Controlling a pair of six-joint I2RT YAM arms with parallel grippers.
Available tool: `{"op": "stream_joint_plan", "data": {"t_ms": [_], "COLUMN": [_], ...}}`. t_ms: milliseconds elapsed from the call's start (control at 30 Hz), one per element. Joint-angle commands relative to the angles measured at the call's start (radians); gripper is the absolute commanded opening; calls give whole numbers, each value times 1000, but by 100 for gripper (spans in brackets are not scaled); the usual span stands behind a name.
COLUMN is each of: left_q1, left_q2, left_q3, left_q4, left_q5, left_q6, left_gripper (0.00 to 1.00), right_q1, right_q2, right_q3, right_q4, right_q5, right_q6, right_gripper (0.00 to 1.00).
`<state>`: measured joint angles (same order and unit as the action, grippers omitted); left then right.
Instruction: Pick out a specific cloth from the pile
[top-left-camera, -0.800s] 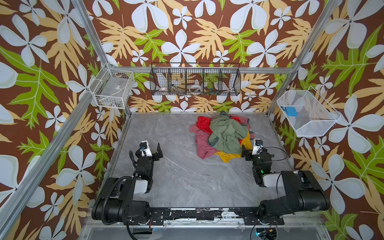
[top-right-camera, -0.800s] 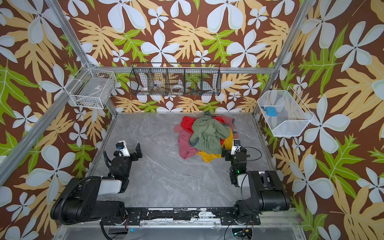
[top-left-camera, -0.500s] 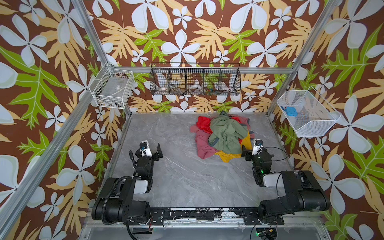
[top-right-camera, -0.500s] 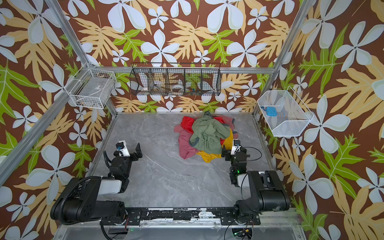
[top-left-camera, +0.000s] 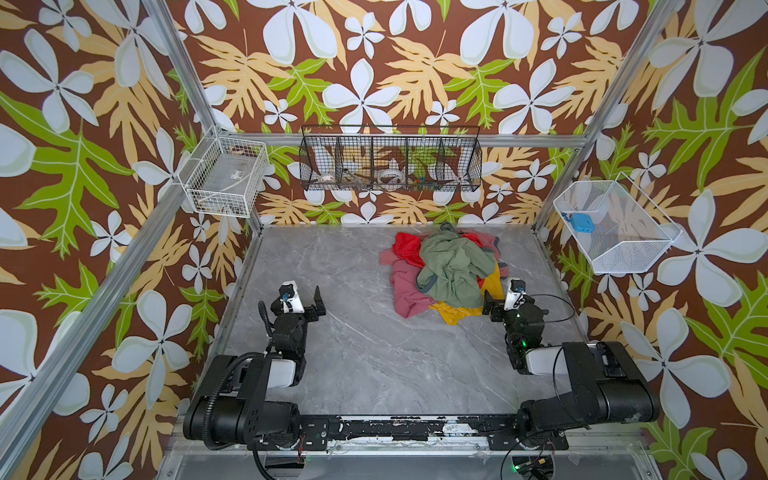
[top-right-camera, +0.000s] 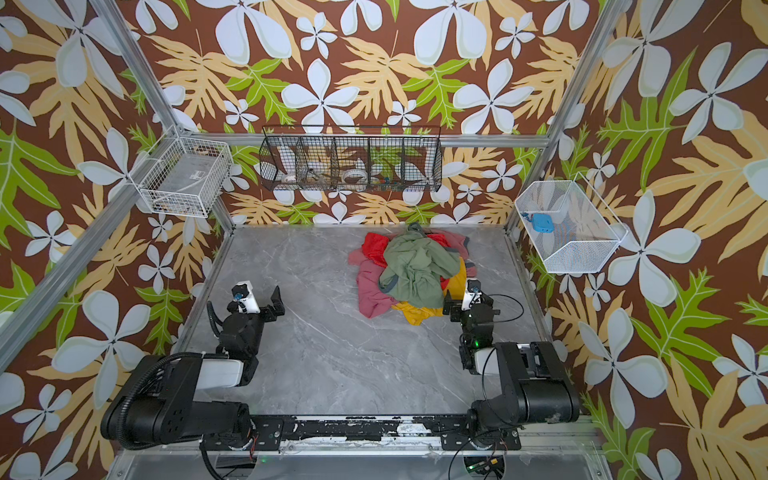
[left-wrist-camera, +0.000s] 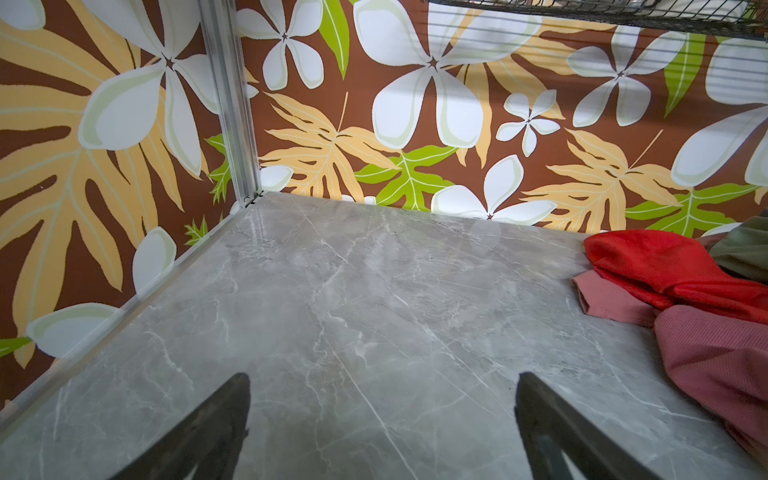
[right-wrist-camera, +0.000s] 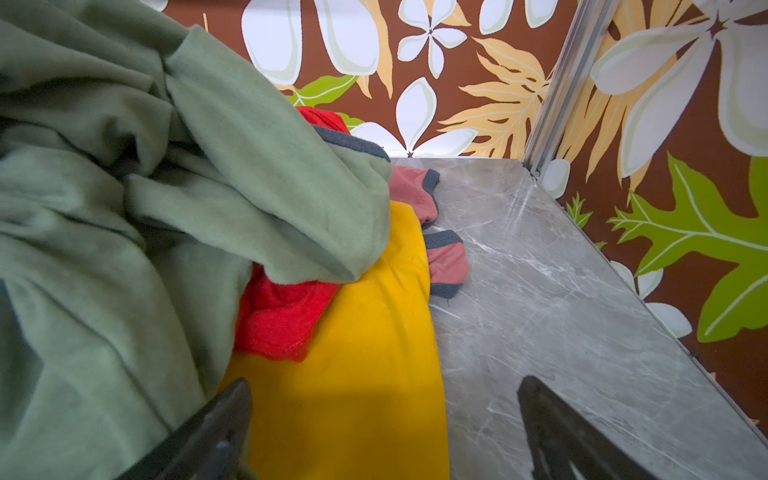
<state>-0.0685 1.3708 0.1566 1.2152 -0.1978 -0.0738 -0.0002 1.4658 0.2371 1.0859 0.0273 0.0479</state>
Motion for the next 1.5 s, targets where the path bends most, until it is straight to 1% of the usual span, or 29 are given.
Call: {"op": "stream_joint_plan", "data": {"t_ms": [0,100,133,167,200,233,267,300,333,367,467,533,633,667,767,867,933,1100,1200,1333,1467], "left_q1": [1,1,1,1,1,3,5,6,6,6,4,-12,-79,-107,-214,-338,-417,-570,-630,-679,-726], "left_q2": [1,1,-9,-37,-84,-138,-173,-207,-237,-259,-328,-362,-392,-396,-389,-349,-301,-125,-19,103,215], "left_q3": [5,5,9,18,51,105,156,207,241,258,280,292,297,297,292,294,313,425,507,609,721], "left_q4": [21,21,14,-39,-150,-313,-440,-556,-634,-675,-751,-791,-831,-840,-855,-851,-852,-872,-885,-892,-949], "left_q5": [5,6,-14,-36,-68,-97,-115,-115,-93,-63,29,77,72,64,14,-34,-46,-11,47,143,168], "left_q6": [6,3,-1,-13,-25,-56,-94,-132,-153,-174,-254,-282,-300,-300,-309,-317,-311,-245,-207,-175,-126], "left_gripper": [100,100,100,100,100,100,100,100,100,100,100,100,99,99,99,99,99,100,100,99,97], "right_q1": [0,0,1,1,0,0,-3,-5,-4,-5,-5,-6,-4,0,38,55,55,54,54,55,55], "right_q2": [-5,-7,-10,-29,-68,-102,-129,-155,-181,-204,-284,-332,-388,-404,-452,-489,-510,-523,-512,-504,-500], "right_q3": [-4,-8,-8,5,43,103,151,191,215,227,256,271,264,259,238,212,182,142,143,139,131], "right_q4": [25,28,33,5,-95,-238,-350,-441,-501,-541,-655,-724,-761,-766,-789,-784,-762,-744,-761,-777,-762], "right_q5": [-3,-3,-3,5,21,39,30,2,-26,-45,-75,-128,-220,-234,-226,-245,-252,-274,-282,-254,-248], "right_q6": [4,4,3,6,17,33,48,57,69,86,185,246,322,344,377,418,445,458,449,453,459], "right_gripper": [100,100,100,99,100,100,99,97,95,94,93,90,85,84,83,82,82,83,84,86,86]}}
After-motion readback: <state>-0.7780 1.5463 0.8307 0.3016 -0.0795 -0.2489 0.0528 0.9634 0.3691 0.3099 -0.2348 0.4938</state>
